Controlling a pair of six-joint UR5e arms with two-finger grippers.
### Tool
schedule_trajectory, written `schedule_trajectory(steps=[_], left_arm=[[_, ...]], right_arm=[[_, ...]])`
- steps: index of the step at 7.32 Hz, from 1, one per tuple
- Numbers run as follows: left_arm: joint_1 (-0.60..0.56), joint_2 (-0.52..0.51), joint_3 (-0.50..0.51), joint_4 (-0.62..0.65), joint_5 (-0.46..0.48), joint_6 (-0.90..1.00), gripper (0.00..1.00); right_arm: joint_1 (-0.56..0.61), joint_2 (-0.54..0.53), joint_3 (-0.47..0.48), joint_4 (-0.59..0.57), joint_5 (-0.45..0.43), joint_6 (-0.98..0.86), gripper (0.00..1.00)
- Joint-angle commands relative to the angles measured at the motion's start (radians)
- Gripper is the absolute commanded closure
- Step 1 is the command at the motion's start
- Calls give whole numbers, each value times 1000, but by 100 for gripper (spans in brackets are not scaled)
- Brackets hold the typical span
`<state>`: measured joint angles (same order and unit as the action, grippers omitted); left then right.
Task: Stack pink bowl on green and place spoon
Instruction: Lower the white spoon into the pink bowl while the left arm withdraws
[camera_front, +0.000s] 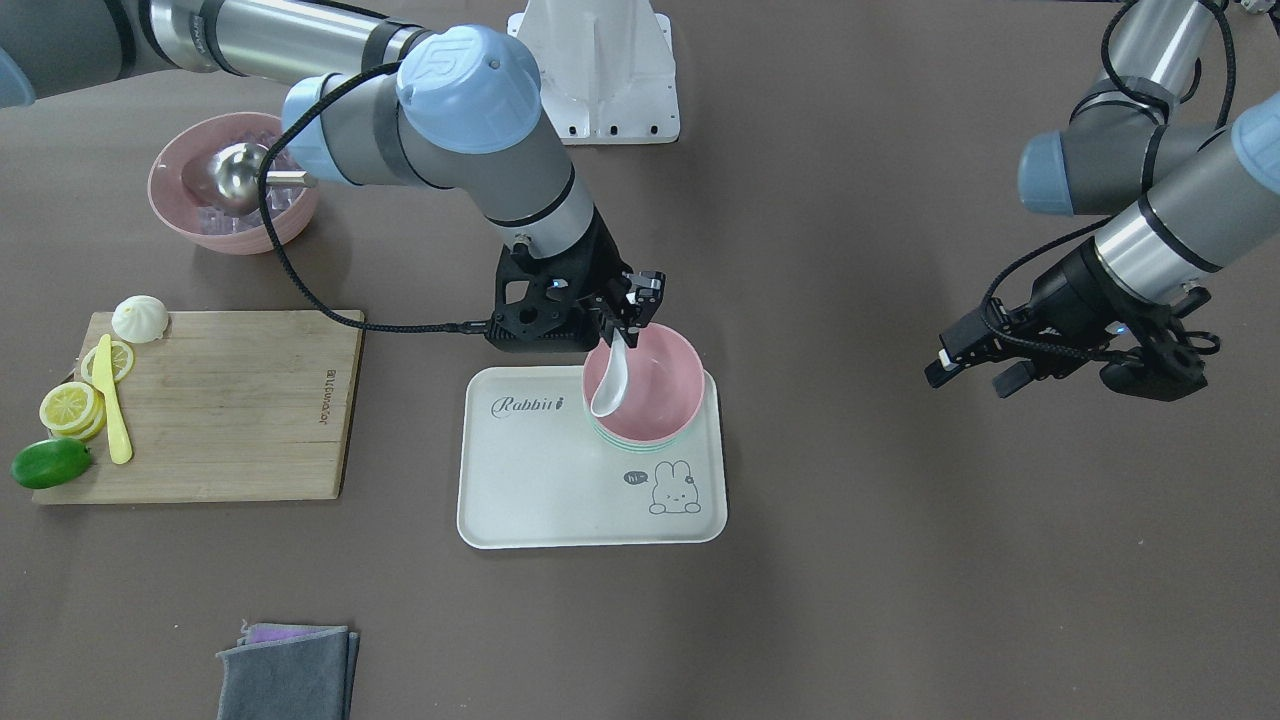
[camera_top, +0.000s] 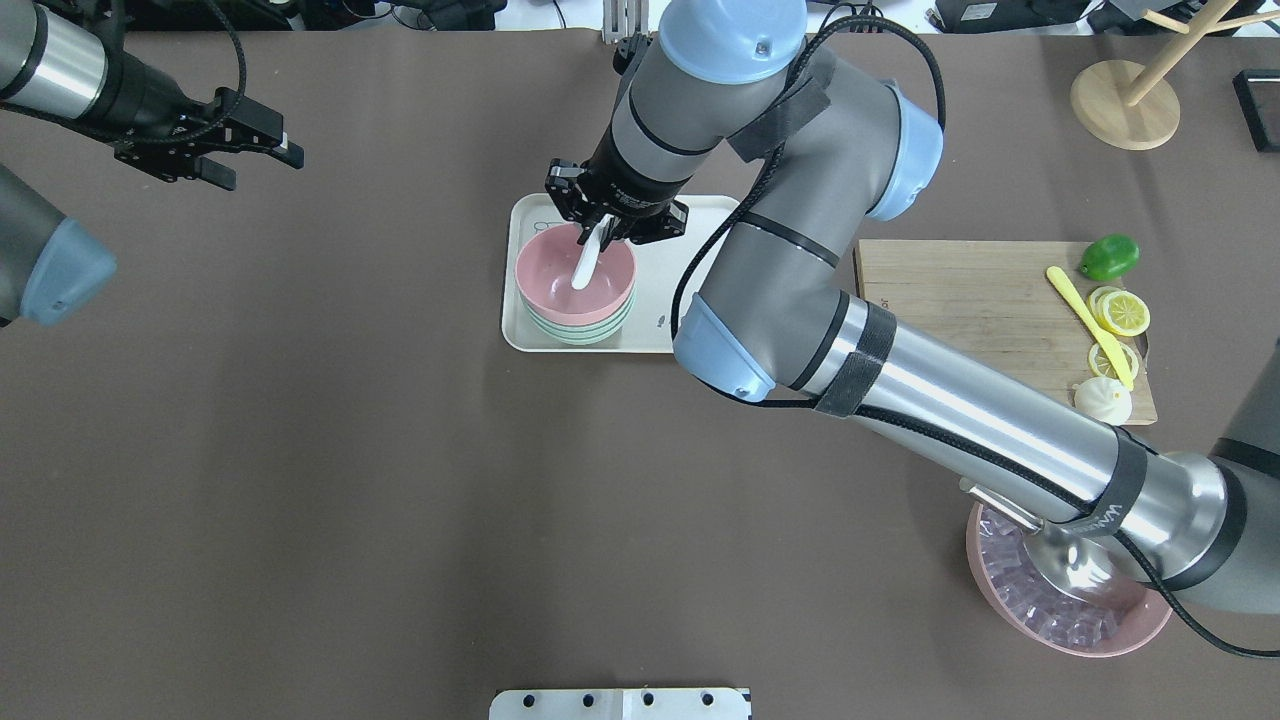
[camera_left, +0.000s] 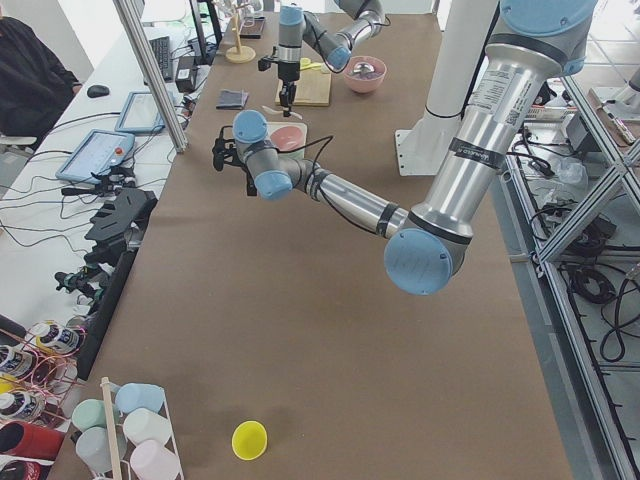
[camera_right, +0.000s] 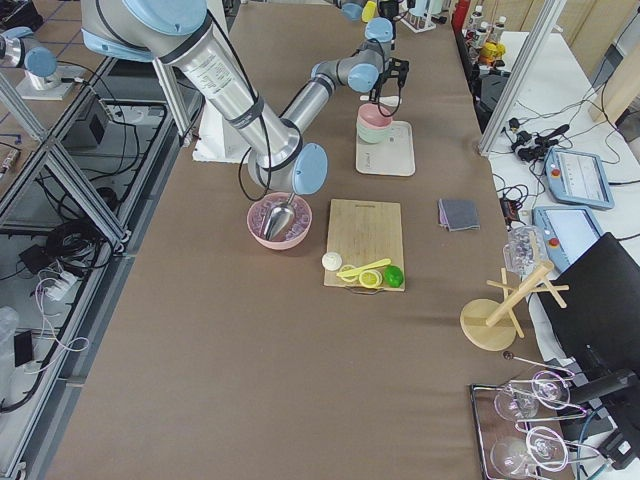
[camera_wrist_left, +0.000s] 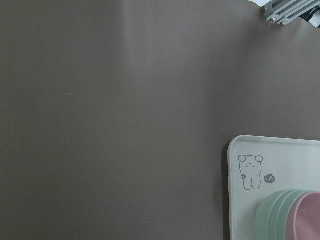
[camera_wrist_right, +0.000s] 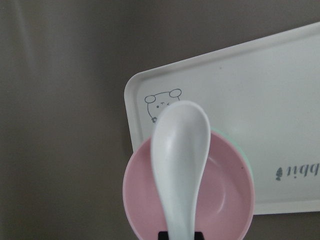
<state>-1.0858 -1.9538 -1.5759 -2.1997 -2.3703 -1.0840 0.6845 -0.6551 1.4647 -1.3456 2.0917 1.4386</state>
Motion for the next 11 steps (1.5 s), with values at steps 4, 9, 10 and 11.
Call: schedule_trajectory(steps=[4, 9, 10, 11], left_arm=[[1, 0, 1, -2, 2, -16, 2], [1, 0, -1, 0, 2, -17, 2], [1, 0, 1, 0, 2, -17, 2], [1, 0, 1, 0, 2, -17, 2]], right_arm=[[-13, 9, 19, -99, 119, -62, 100], [0, 6, 16, -92, 108, -66, 0], [0, 3, 16, -92, 108, -66, 0], [1, 2, 19, -93, 111, -66, 0]])
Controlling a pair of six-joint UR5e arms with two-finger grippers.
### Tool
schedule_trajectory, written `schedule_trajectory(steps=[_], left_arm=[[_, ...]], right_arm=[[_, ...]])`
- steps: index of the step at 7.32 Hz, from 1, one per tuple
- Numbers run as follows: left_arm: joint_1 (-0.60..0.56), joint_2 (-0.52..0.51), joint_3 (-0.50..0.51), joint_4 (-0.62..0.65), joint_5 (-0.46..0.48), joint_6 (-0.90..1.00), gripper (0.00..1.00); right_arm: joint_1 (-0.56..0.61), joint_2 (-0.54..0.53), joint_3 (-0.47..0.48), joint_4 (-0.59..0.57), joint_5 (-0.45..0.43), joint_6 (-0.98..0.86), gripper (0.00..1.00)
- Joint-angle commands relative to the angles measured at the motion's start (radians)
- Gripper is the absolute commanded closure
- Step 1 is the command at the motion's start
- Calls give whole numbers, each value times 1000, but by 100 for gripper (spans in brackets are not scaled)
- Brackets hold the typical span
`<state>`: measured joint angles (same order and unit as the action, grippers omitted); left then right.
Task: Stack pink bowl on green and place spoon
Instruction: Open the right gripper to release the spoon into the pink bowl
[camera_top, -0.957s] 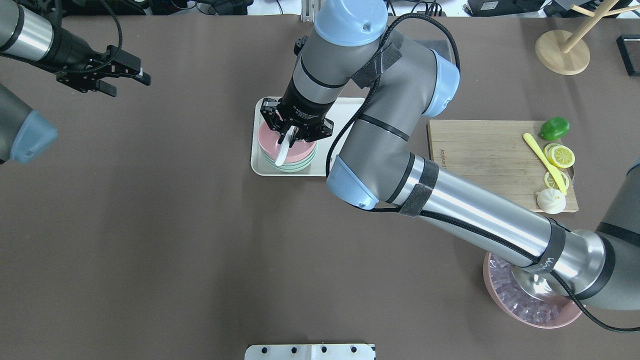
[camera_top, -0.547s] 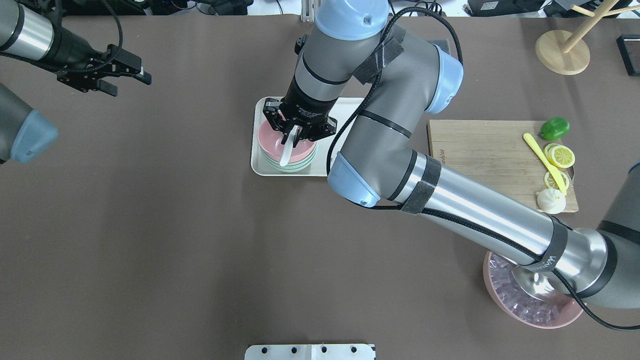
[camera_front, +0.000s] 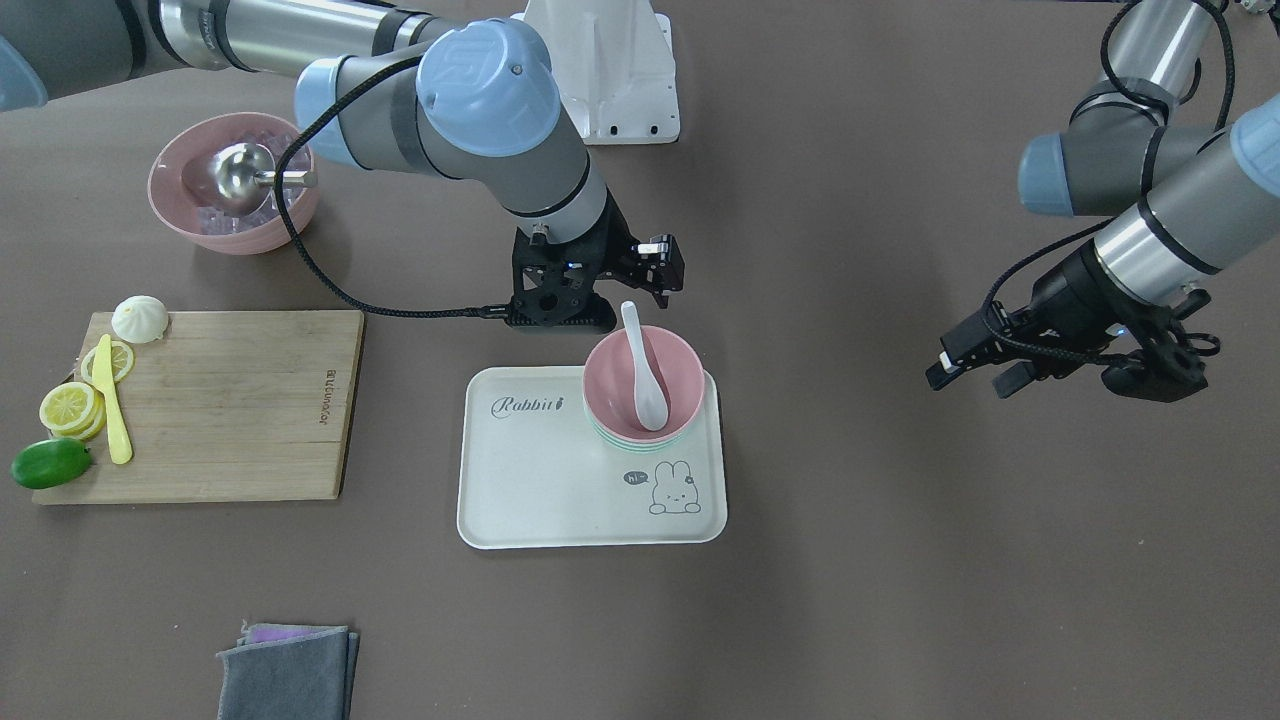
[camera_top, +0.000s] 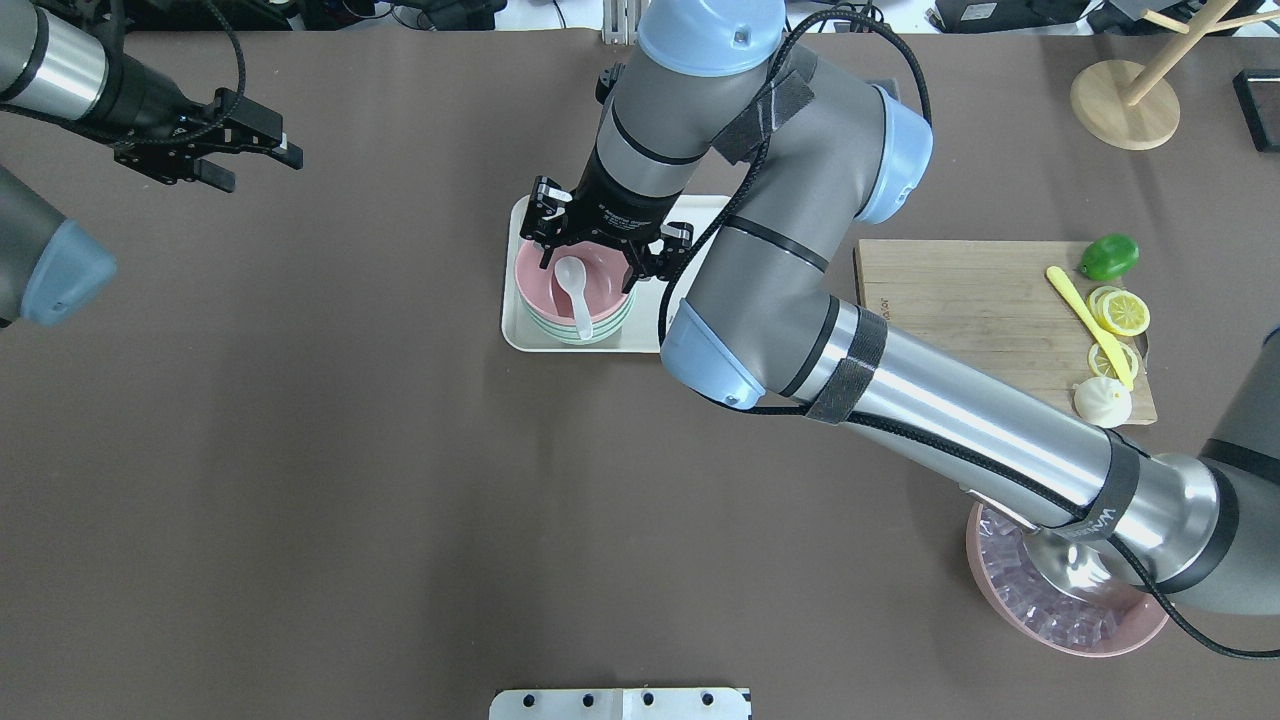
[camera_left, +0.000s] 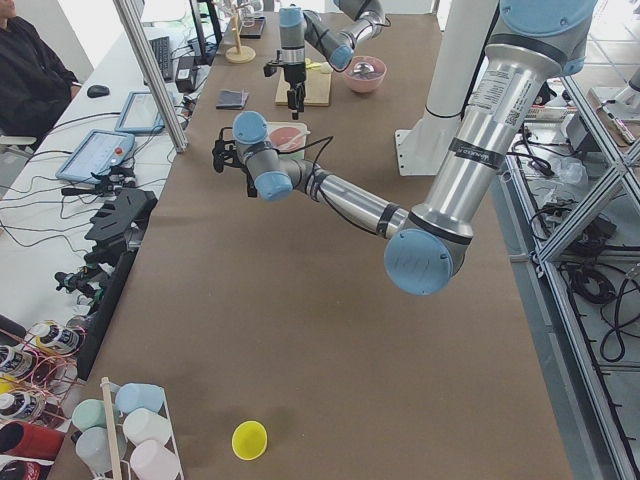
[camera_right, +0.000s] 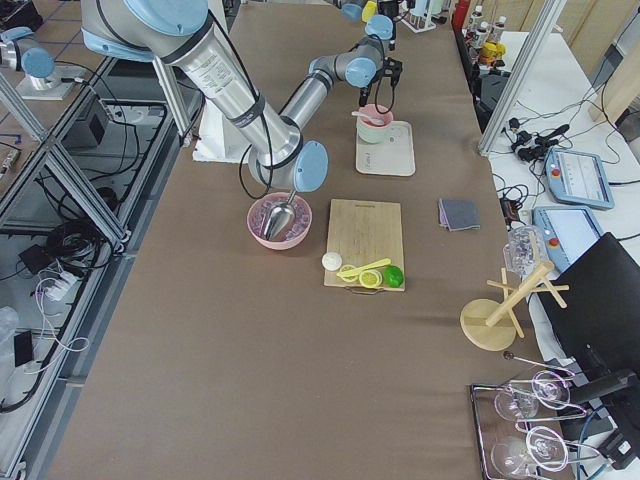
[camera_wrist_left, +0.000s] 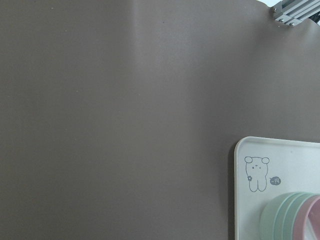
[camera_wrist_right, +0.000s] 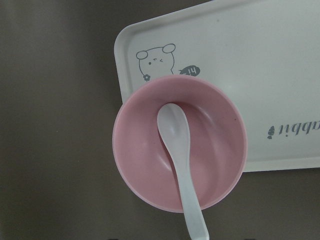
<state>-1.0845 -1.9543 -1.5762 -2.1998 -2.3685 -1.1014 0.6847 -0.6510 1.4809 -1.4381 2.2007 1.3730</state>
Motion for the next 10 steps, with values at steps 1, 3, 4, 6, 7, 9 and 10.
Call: schedule_trajectory(steps=[1, 3, 4, 6, 7, 9, 10], left_arm=[[-1, 2, -1, 0, -1, 3, 2], [-41, 35, -11, -21, 6, 134, 3], [-90, 87, -5, -23, 5, 234, 2], [-112, 158, -1, -26, 104, 223, 2], [-180, 181, 7, -17, 92, 238, 2], [-303, 245, 56, 9, -9, 451, 2], [-351, 311, 61, 12, -56, 568, 2]], right_arm=[[31, -19, 16, -5, 13, -2, 0], [128, -240, 166, -60, 34, -212, 0], [192, -344, 221, -126, 33, -392, 0], [316, -494, 286, -194, 50, -654, 0], [393, -580, 297, -196, 63, -786, 0], [568, -744, 280, -196, 88, -1091, 0], [649, -769, 206, -191, 117, -1179, 0]])
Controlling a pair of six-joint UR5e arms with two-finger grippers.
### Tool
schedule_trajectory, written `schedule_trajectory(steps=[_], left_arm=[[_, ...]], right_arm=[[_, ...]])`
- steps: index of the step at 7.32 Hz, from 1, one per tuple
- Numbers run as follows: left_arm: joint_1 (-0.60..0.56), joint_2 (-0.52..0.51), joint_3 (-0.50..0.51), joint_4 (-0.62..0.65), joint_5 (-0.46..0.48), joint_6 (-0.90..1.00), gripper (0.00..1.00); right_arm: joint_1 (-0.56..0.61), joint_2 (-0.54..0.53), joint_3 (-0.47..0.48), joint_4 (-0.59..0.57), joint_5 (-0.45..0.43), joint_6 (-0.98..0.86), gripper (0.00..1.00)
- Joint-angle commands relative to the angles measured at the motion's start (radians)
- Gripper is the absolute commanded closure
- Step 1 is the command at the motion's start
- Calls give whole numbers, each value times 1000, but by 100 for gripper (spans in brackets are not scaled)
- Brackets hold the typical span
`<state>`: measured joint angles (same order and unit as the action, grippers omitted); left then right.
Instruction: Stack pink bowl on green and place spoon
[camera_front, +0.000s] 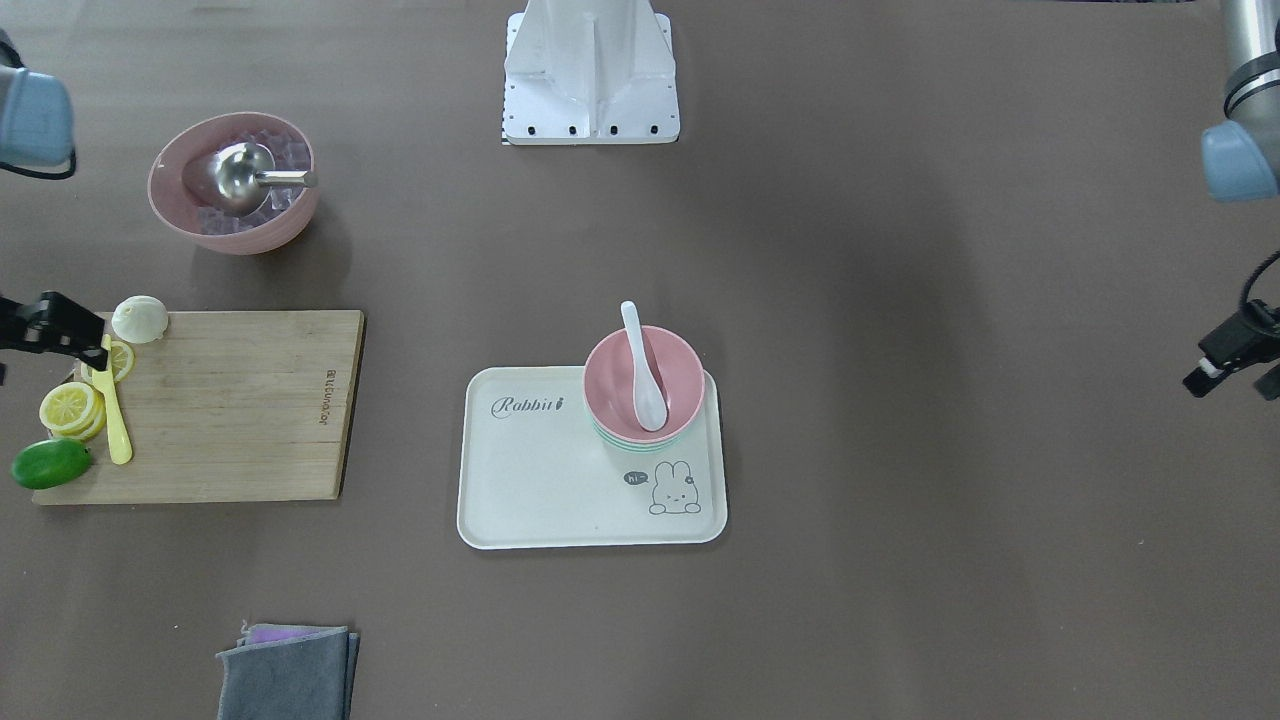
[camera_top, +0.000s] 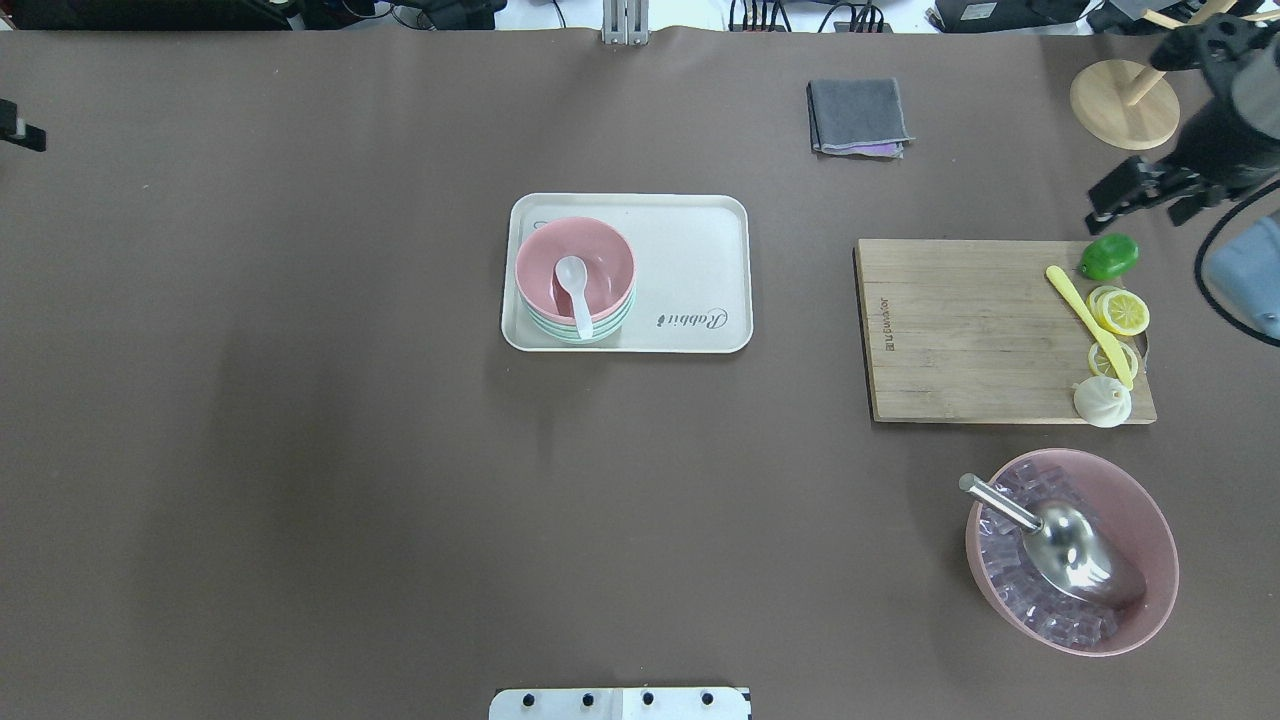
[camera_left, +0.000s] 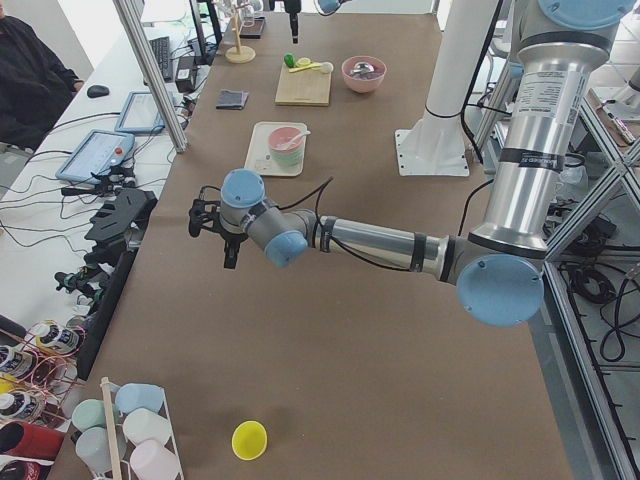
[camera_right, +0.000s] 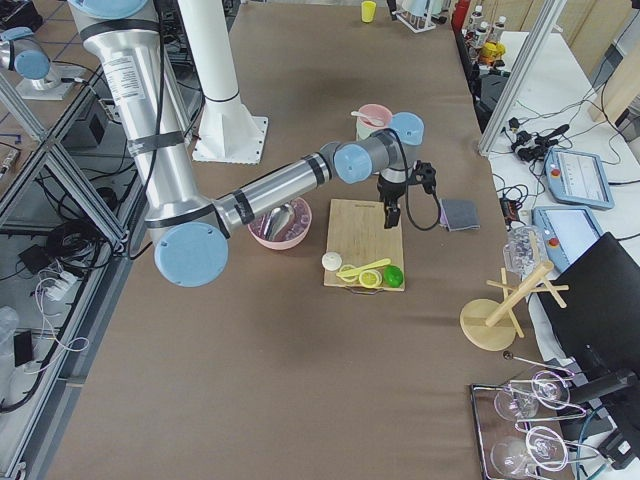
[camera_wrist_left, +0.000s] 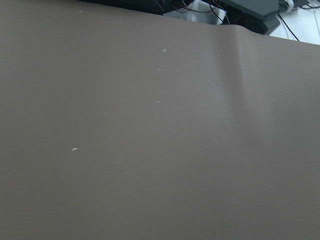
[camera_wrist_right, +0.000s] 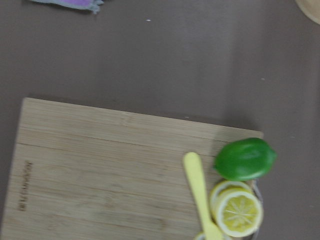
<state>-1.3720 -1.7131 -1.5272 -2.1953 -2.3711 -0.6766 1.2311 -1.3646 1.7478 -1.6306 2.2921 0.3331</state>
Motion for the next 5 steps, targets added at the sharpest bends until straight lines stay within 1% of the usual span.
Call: schedule_trajectory(steps=[1, 2, 3, 4, 5], left_arm=[[-73, 146, 13, -10, -62, 199, 2], [-73, 167, 31, -9, -47, 244, 2], [-72, 171, 94, -8, 22, 252, 2], [-70, 152, 107, 5, 74, 252, 2], [-68, 153, 87, 52, 73, 297, 2]], right_arm=[[169, -103, -101, 9, 88, -146, 0], [226, -147, -103, 11, 96, -150, 0], [232, -162, -105, 11, 81, -188, 0], [232, -180, -106, 11, 63, -253, 0], [232, -191, -103, 11, 61, -258, 0]])
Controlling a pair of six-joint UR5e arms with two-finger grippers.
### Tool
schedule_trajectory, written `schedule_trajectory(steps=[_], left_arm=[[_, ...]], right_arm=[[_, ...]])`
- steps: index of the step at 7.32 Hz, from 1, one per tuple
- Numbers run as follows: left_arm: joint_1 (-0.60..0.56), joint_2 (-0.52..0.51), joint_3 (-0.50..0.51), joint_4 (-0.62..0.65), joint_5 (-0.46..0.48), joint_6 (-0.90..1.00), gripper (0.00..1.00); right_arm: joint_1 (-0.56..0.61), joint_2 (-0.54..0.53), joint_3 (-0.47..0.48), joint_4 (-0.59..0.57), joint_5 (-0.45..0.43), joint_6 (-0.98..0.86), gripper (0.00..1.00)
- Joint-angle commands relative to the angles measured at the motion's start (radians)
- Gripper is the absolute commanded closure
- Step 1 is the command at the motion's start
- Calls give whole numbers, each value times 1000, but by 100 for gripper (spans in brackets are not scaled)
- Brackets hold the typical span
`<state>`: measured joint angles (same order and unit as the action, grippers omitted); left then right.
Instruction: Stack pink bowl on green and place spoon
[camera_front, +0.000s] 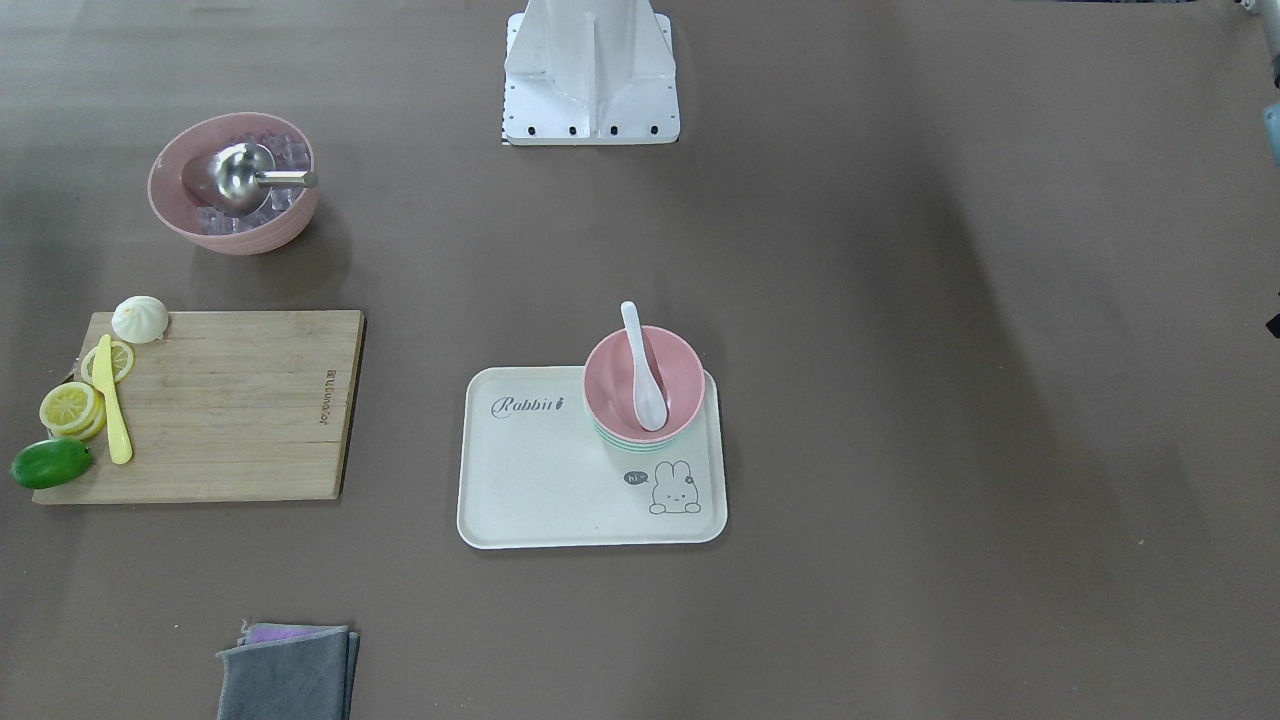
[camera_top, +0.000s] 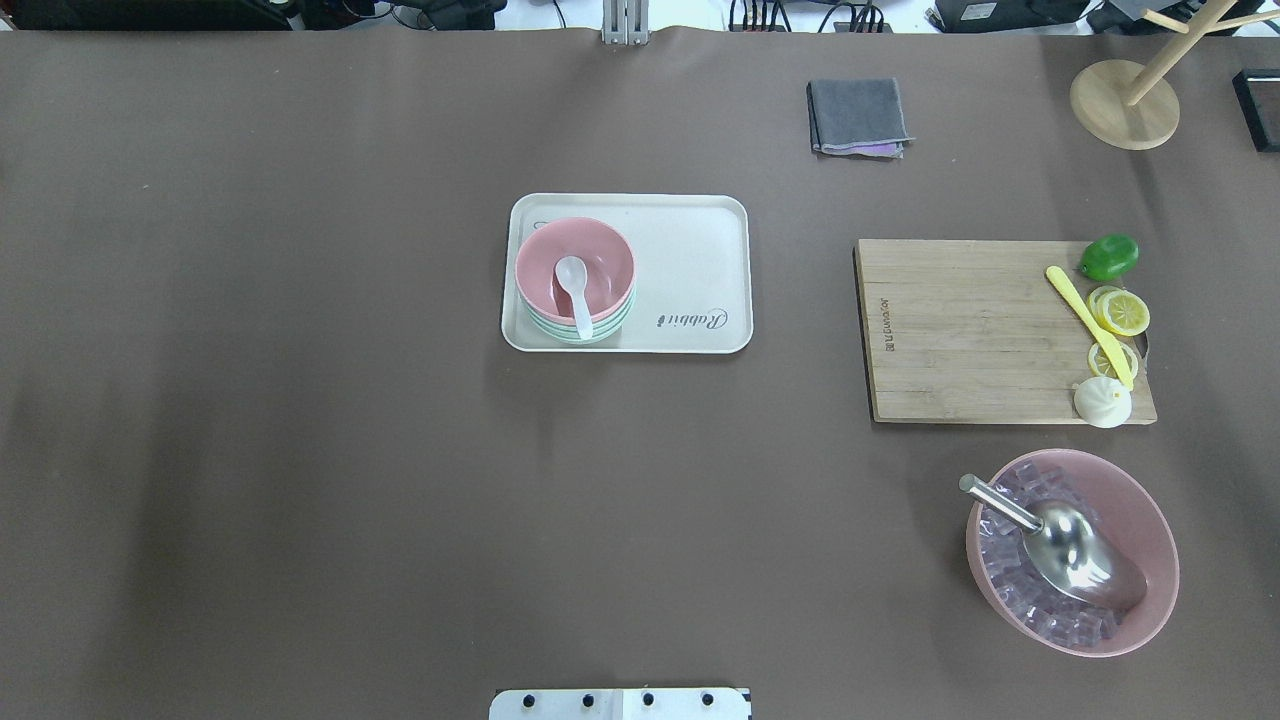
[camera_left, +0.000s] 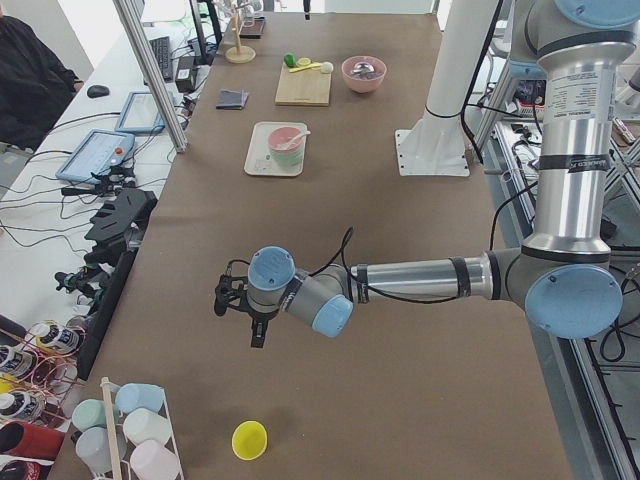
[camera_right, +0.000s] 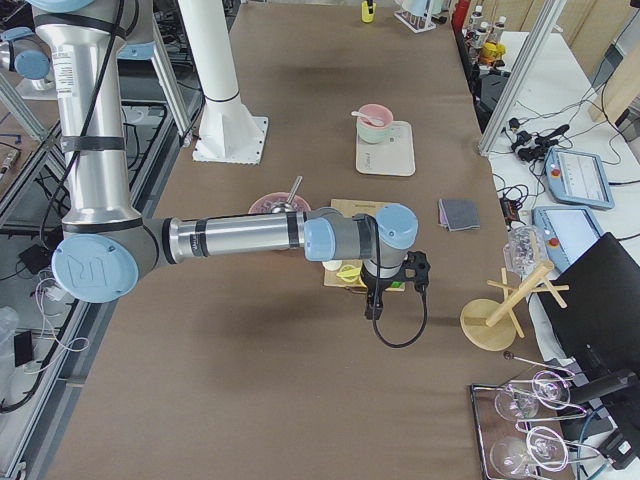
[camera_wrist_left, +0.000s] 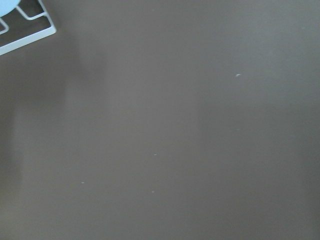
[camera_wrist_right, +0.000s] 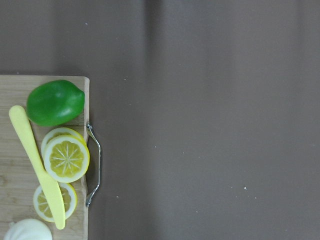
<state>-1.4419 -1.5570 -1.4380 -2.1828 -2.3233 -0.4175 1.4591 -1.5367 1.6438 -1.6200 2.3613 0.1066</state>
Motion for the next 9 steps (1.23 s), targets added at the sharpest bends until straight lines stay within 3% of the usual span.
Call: schedule_trajectory(steps=[1, 2, 3, 5, 7, 9], left_arm=[[-9, -5, -106, 224, 25, 172, 2], [-87, -8, -225, 517, 35, 356, 2], [-103, 3, -264, 628, 33, 505, 2], [-104, 44, -266, 624, 22, 497, 2], [-104, 38, -268, 623, 22, 428, 2], [-103, 29, -266, 624, 21, 407, 2]], right_arm=[[6, -26, 2, 0, -23, -31, 0], [6, -23, -1, 0, -36, -30, 0], [6, -26, 5, 0, -34, -31, 0], [7, -48, 14, 3, -27, -33, 0], [7, -79, 60, 2, -27, -21, 0], [7, -74, 45, 2, -28, -33, 0]])
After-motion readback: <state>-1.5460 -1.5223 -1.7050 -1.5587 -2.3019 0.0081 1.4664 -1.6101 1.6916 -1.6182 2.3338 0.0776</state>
